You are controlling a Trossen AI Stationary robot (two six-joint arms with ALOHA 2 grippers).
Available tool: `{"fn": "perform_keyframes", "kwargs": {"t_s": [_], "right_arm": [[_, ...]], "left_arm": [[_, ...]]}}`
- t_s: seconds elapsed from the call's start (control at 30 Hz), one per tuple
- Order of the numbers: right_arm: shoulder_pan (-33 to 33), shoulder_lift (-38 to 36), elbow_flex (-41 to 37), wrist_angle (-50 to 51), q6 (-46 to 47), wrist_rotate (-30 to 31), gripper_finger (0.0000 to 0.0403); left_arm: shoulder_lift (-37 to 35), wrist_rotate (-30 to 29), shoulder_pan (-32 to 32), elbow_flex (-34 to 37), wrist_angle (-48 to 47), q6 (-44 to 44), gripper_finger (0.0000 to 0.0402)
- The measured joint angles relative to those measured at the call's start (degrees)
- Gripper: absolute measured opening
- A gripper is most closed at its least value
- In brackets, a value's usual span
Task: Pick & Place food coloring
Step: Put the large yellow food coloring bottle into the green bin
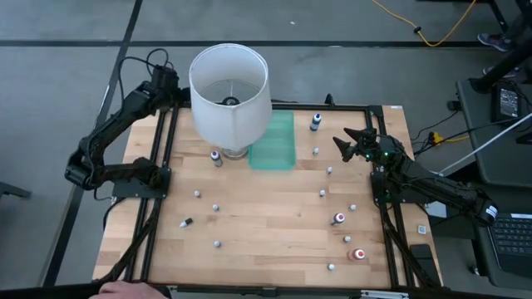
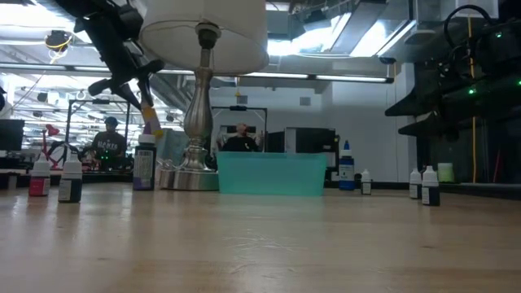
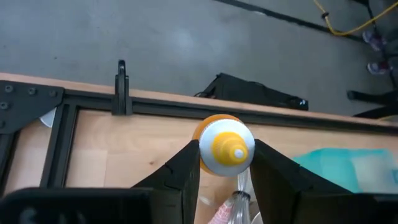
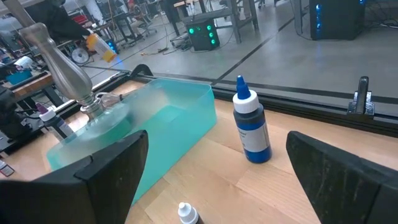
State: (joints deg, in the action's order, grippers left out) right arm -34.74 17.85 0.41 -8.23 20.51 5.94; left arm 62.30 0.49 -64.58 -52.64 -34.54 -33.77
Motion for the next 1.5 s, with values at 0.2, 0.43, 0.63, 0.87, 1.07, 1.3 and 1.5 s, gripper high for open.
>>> {"fn": "perform_keyframes", "kwargs": {"t_s": [0.2, 0.43, 0.63, 0.87, 1.07, 1.3, 1.5], "right_arm": [[-0.02, 0.00, 0.00, 0.00, 0.00, 0.02, 0.0382], [-0.01, 0.01, 0.00, -0.01, 0.00, 0.00, 0.0382], [-0.02, 0.02, 0.00, -0.02, 0.00, 0.00, 0.0382], [0.00, 0.02, 0.00, -0.02, 0.00, 0.00, 0.0382], [-0.01, 0.00, 0.01, -0.02, 0.00, 0.00, 0.0382], [0.00, 0.01, 0.01, -0.02, 0.00, 0.01, 0.0382], [0.00, 0.00, 0.00, -0.02, 0.00, 0.00, 0.0382]], "left_arm": [[0.43, -1.49, 0.02, 0.00, 0.93, -1.72, 0.0116], [1.43, -5.34, 1.52, 0.00, 1.41, -2.60, 0.0116], [1.86, -10.63, 3.71, 0.00, 1.45, -5.32, 0.0114], [1.84, -19.00, 6.95, 0.00, 1.33, -11.30, 0.0110], [1.70, -26.62, 9.98, 0.00, 0.38, -17.74, 0.0110], [-0.23, -36.54, 14.53, 0.00, -5.56, -29.79, 0.0110], [-3.64, -42.87, 17.69, 0.00, -8.49, -41.59, 0.0110]]}}
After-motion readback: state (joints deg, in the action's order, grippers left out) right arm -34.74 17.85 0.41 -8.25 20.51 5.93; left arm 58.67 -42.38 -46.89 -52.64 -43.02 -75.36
